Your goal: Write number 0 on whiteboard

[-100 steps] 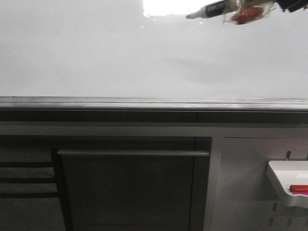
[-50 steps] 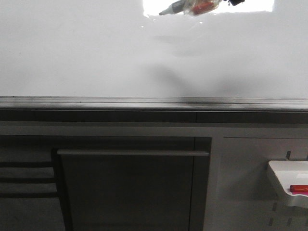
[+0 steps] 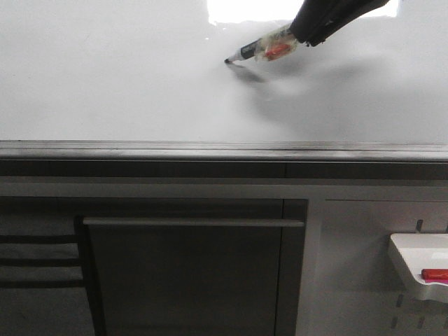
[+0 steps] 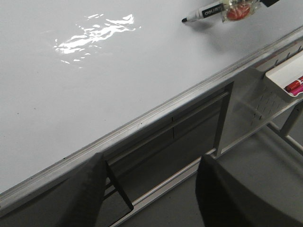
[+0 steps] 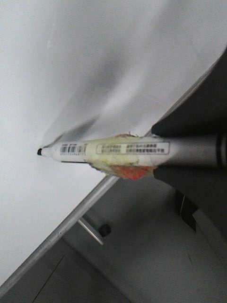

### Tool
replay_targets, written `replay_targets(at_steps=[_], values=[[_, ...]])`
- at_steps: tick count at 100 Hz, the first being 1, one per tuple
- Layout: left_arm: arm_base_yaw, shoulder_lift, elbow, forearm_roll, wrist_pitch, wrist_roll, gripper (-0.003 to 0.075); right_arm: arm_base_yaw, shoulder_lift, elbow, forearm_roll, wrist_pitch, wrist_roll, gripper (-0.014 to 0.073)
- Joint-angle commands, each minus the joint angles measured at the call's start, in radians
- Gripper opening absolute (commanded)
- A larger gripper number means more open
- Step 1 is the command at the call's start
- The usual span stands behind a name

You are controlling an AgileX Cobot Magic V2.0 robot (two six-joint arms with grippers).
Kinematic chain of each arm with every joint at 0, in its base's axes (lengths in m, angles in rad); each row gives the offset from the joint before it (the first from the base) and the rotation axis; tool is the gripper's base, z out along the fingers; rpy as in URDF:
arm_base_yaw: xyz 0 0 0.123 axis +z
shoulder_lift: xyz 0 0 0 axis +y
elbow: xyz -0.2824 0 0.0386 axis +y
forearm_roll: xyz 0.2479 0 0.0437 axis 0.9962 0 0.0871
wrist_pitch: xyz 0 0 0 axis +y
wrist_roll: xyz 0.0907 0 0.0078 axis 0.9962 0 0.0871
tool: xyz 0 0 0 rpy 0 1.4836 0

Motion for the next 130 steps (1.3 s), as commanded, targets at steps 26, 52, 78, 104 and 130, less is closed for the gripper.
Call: replay_targets(at_steps=[26,52,78,104,130], values=[[0.001,0.002,-0.027,-0.004,-0.081,-0.009,0.0389,-0.011,0.046,-0.065,-0.162,0.119,0.083,-0.0046],[0.001,0.002,-0.027,-0.004,-0.082,-0.009,0.0389,-0.025,0.046,-0.181,-0.175,0.108,0.095,-0.0046],[0.001,0.002,-0.027,-0.004,-0.083,-0.009,0.0389,-0.015,0.046,-0.257,-0.070,0.102,0.093,-0.0046],[0.001,0.002,-0.027,-0.003,-0.083,-0.009,0.0389,0.018,0.019,-0.257,-0.026,0.161,0.082,-0.0046],[0.001,0.007,-0.027,-0.003,-0.083,-0.009,0.0389,0.016,-0.166,-0.139,-0.012,0.134,0.082,-0.0046]])
